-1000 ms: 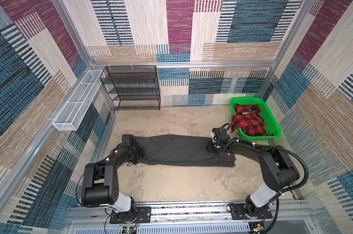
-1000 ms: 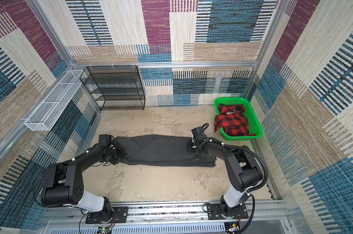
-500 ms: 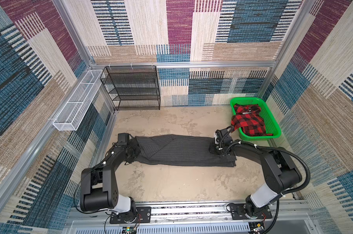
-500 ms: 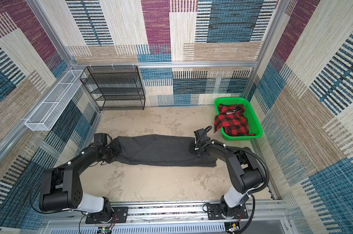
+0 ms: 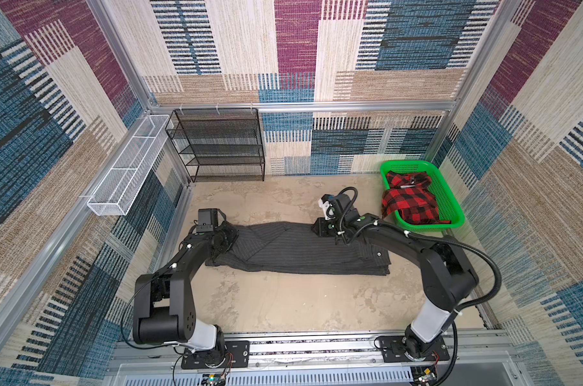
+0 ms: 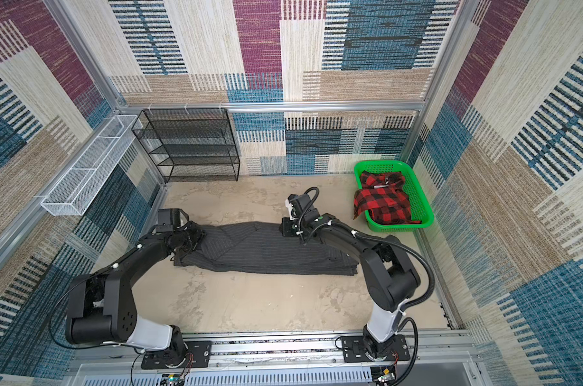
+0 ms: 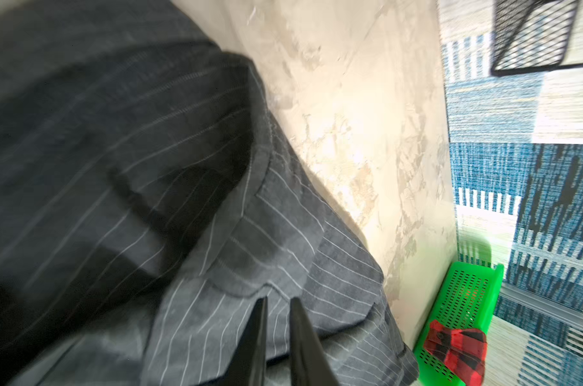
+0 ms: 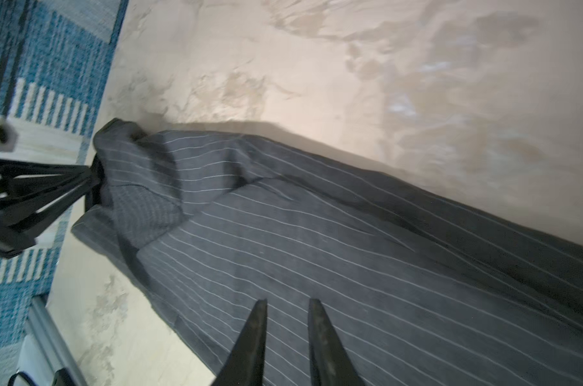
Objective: Fold and stack the long sleeve shirts
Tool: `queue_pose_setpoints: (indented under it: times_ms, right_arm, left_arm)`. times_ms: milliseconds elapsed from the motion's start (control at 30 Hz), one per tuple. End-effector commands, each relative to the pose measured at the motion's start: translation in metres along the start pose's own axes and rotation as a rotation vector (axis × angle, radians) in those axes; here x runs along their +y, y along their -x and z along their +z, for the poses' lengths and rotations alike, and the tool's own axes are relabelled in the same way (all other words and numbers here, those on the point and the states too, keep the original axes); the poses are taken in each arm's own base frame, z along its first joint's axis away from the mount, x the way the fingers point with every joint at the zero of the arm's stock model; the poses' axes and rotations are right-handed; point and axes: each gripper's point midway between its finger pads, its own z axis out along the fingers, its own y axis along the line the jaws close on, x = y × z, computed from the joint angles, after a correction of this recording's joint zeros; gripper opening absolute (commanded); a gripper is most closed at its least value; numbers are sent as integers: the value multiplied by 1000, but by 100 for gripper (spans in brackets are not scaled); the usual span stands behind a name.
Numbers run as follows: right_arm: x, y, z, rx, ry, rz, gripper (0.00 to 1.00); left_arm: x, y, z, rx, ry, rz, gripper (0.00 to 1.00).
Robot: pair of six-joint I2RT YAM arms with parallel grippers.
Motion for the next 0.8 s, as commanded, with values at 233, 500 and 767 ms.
queue_pose_setpoints:
  times_ms: [233, 500, 767]
  right_arm:
    - [54, -3, 73, 56, 230, 1, 22]
    - [-4, -20, 91, 95, 117, 107, 18]
    - [-35, 2, 65, 32, 37, 108, 19]
  left_arm:
    - [5, 13, 47, -1, -24, -21, 15]
    - [14, 23, 59, -3, 8, -17, 14]
    - [-8, 42, 54, -29, -12, 24, 14]
